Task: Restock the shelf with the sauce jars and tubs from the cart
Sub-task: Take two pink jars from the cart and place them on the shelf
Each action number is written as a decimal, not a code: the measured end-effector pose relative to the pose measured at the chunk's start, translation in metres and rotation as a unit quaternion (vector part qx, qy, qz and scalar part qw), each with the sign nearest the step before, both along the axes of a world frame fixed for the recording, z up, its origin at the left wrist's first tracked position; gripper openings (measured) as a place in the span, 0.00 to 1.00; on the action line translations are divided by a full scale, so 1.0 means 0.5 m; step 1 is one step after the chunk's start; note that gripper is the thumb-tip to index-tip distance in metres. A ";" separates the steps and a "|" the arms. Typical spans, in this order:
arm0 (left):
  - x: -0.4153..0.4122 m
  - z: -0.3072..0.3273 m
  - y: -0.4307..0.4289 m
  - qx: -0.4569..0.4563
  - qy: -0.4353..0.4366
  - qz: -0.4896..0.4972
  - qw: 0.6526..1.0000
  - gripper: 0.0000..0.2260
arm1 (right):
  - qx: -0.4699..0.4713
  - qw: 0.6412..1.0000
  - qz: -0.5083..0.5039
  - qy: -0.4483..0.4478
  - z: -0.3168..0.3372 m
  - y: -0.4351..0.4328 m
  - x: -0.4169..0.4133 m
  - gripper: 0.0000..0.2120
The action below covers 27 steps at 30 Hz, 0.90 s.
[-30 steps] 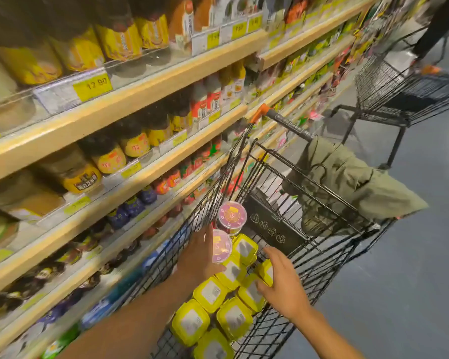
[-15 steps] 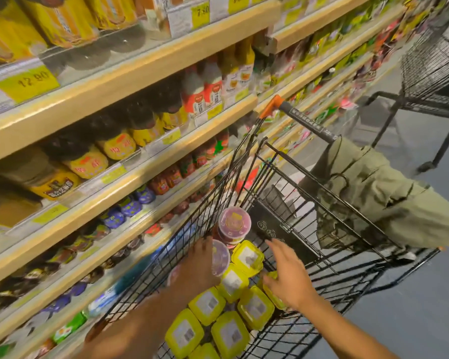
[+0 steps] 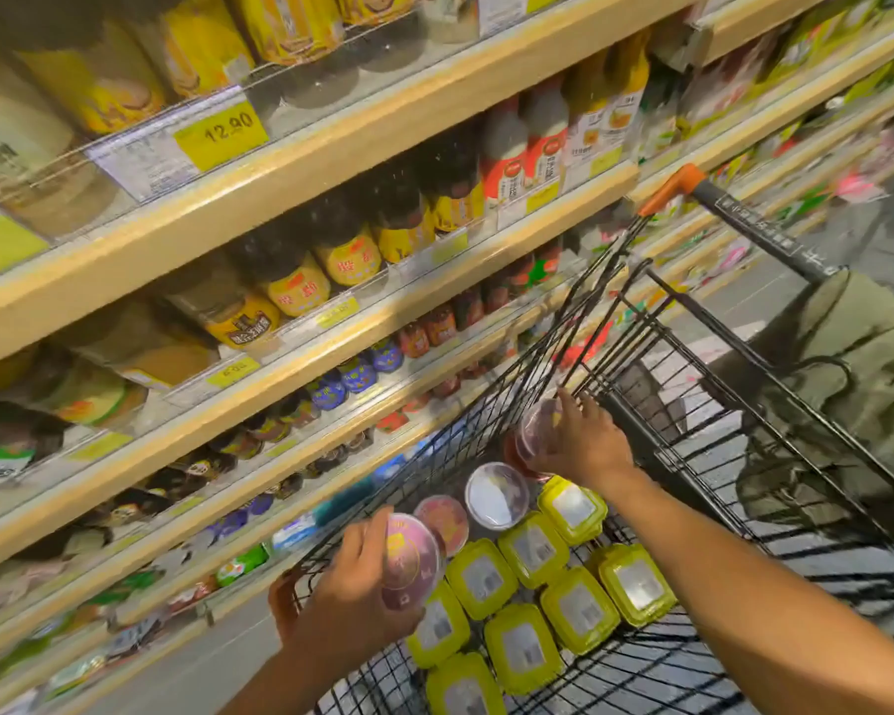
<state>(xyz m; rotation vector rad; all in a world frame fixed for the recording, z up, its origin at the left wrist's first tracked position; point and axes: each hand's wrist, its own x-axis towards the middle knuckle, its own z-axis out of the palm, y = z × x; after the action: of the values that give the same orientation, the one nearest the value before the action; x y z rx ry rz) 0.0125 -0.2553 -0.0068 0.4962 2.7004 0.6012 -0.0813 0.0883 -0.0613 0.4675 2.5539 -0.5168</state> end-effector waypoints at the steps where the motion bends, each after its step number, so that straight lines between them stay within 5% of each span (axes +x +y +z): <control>1: 0.004 0.005 -0.010 -0.001 0.013 0.014 1.000 0.43 | 0.006 1.000 0.010 -0.017 -0.007 -0.004 -0.006 0.62; 7: 0.014 0.015 -0.054 -0.019 0.007 0.055 0.998 0.44 | 0.033 0.999 0.006 -0.009 -0.038 -0.021 -0.001 0.59; 16: -0.004 0.057 -0.062 -0.022 -0.138 0.148 0.979 0.49 | 0.010 1.000 0.003 0.013 -0.022 -0.016 0.013 0.56; 23: -0.007 0.090 -0.084 0.013 -0.147 0.145 0.978 0.58 | -0.016 0.999 0.028 0.030 0.045 -0.017 0.045 0.56; 27: -0.001 0.120 -0.100 0.064 -0.119 0.142 0.981 0.53 | -0.074 0.994 0.025 0.073 0.101 -0.043 0.061 0.57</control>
<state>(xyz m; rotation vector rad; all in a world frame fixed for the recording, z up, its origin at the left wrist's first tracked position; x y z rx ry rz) 0.0117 -0.3054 0.0531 0.0583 2.5296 0.8567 -0.0506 0.0665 -0.0110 0.3232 2.6328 -0.7409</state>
